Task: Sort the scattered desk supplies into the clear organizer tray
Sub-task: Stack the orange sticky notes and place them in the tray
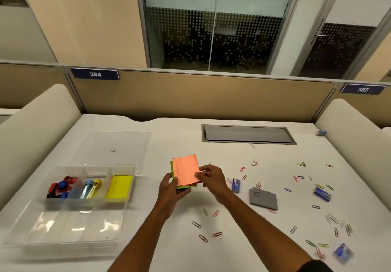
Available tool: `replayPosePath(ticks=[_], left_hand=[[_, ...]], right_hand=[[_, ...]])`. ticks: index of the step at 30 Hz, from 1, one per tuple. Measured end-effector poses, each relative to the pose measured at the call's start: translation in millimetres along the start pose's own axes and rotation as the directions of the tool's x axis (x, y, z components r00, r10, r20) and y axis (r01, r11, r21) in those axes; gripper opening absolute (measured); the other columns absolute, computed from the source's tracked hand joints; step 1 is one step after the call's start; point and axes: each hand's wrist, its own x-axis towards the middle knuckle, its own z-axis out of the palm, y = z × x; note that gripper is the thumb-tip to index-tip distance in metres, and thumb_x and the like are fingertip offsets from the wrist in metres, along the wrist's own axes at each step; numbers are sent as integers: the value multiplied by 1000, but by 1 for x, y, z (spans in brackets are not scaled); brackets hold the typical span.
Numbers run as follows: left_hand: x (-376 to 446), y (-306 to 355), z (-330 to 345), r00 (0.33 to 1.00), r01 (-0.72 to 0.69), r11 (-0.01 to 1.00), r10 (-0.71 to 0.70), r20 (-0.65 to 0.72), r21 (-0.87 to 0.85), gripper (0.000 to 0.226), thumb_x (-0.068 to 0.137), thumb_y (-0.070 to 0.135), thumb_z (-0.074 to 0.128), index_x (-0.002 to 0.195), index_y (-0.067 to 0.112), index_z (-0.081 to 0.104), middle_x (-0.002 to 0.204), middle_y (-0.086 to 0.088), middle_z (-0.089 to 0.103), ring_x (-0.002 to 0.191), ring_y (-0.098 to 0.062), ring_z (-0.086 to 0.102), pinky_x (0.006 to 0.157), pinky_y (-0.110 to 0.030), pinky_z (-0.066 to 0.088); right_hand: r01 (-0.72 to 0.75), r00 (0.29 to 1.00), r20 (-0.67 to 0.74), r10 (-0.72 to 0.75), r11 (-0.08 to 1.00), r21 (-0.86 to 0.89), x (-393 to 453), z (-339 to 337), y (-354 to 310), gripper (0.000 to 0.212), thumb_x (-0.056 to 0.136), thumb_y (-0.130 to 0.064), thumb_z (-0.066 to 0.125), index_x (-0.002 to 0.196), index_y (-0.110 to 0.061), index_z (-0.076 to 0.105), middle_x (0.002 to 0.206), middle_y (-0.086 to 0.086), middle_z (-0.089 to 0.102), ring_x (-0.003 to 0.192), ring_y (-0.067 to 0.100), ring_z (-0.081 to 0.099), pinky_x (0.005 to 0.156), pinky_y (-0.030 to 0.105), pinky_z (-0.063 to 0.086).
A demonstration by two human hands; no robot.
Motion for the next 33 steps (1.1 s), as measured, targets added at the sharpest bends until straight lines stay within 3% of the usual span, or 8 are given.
replayPosePath(ticks=[8, 12, 18, 20, 22, 26, 30, 33], left_hand=[[-11, 22, -63, 997, -83, 988, 82, 13, 134, 30, 100, 23, 43, 126, 8, 45, 128, -20, 50, 102, -37, 63, 76, -44, 59], [-16, 31, -91, 989, -123, 950, 141, -43, 287, 30, 101, 23, 40, 127, 8, 44, 123, -13, 52, 101, -33, 60, 69, -36, 58], [-20, 40, -137, 945, -197, 867, 293, -148, 457, 19, 101, 20, 38, 112, 12, 51, 108, -13, 57, 87, -27, 57, 60, -33, 52], [-20, 47, -150, 915, -220, 801, 367, -166, 557, 19, 100, 22, 39, 107, 13, 55, 102, -13, 61, 86, -28, 58, 69, -41, 54], [-20, 52, -163, 868, -255, 721, 464, -176, 645, 24, 100, 20, 41, 112, 9, 59, 105, -13, 63, 87, -25, 58, 74, -37, 51], [-19, 58, -194, 810, -303, 598, 572, -130, 742, 31, 98, 15, 45, 126, 6, 56, 124, -11, 60, 112, -26, 56, 93, -35, 48], [-25, 51, -229, 837, -296, 341, 543, 70, 892, 45, 96, 29, 38, 135, 7, 47, 139, -13, 49, 131, -28, 42, 107, -35, 33], [-27, 47, -245, 893, -201, 119, 429, 133, 972, 52, 98, 31, 36, 145, 9, 29, 154, -10, 26, 144, -26, 20, 116, -41, 18]], right_hand=[[16, 998, -54, -19, 998, -53, -35, 78, -1, 26, 80, -20, 75, 99, -14, 59, 100, 4, 63, 74, 19, 66, 57, 20, 53], [-153, 987, 56, 149, 986, 67, -38, 107, -5, 45, 79, -22, 76, 116, -16, 52, 101, 9, 67, 76, 23, 69, 67, 29, 58], [-193, 966, 185, 178, 979, 69, -41, 150, -13, 27, 85, -19, 69, 110, -8, 65, 89, 8, 67, 73, 17, 57, 62, 28, 46], [-188, 965, 202, 166, 978, 94, -41, 163, -17, 24, 86, -16, 68, 107, -6, 65, 87, 8, 66, 72, 17, 57, 61, 27, 46], [-164, 971, 191, 144, 982, 93, -39, 177, -22, 23, 85, -14, 69, 106, -4, 66, 86, 9, 66, 70, 16, 57, 59, 26, 46], [-109, 990, 93, 108, 994, 7, -31, 204, -32, 19, 84, -15, 69, 101, -7, 65, 86, 8, 68, 71, 18, 62, 57, 26, 47], [1, 999, 32, 4, 987, -160, -24, 222, -39, 15, 85, -16, 67, 99, -10, 65, 85, 5, 68, 68, 16, 63, 65, 30, 52], [73, 997, 43, -64, 960, -269, -21, 235, -41, 16, 87, -16, 65, 101, -8, 64, 94, 7, 69, 76, 18, 64, 72, 29, 52]])
